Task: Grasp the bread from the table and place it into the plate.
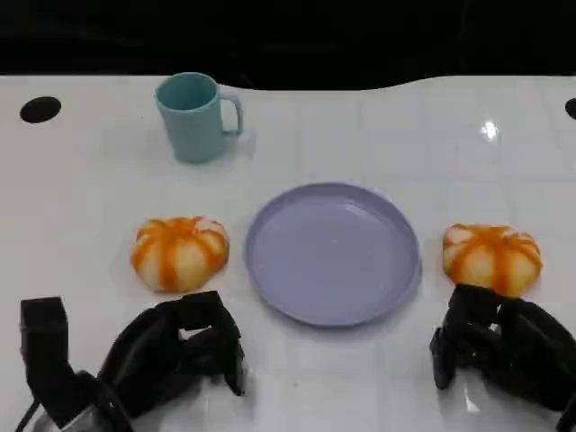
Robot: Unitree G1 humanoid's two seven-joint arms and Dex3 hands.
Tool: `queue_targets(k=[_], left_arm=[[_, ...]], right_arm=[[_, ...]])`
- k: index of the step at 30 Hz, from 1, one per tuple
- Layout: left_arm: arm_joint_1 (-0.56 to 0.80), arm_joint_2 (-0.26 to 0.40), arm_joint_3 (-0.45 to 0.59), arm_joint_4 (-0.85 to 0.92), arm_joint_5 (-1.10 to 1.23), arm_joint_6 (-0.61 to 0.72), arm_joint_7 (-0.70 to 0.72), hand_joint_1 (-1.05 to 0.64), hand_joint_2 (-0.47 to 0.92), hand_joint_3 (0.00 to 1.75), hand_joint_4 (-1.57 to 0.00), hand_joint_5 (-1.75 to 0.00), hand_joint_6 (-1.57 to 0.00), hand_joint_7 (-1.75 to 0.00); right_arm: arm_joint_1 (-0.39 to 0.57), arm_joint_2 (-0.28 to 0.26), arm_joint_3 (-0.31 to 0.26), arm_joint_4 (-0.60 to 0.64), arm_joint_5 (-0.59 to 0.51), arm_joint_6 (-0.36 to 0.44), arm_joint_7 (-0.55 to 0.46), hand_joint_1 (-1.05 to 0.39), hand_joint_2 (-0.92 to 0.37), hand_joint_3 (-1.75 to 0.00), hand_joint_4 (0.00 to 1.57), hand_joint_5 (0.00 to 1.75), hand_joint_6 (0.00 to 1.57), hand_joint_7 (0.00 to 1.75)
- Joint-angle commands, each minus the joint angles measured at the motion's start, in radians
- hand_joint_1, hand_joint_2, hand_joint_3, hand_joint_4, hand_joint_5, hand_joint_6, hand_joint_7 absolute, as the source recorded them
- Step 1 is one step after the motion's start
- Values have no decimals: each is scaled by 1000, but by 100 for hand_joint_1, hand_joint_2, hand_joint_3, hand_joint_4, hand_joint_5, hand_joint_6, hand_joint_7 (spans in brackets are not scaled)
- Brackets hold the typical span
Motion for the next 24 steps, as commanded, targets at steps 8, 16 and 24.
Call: queue_targets(k=[8, 16, 24], left_arm=[[14, 9, 0, 4, 11, 3, 15, -70, 88, 0, -96, -142, -96, -102], [11, 8, 1, 9, 8, 8, 15, -70, 88, 0, -97, -142, -96, -102], [7, 7, -1, 11, 11, -2, 16, -71, 89, 0, -96, -143, -96, -103]], right_arm=[[-4, -21, -5, -10, 5, 26, 5, -54, -92, -17, 69, 164, 71, 122], [-2, -19, -7, -12, 4, 31, -2, -55, -92, -16, 69, 164, 71, 122], [-3, -19, -7, -11, 3, 31, -5, -56, -92, -16, 69, 163, 71, 121]])
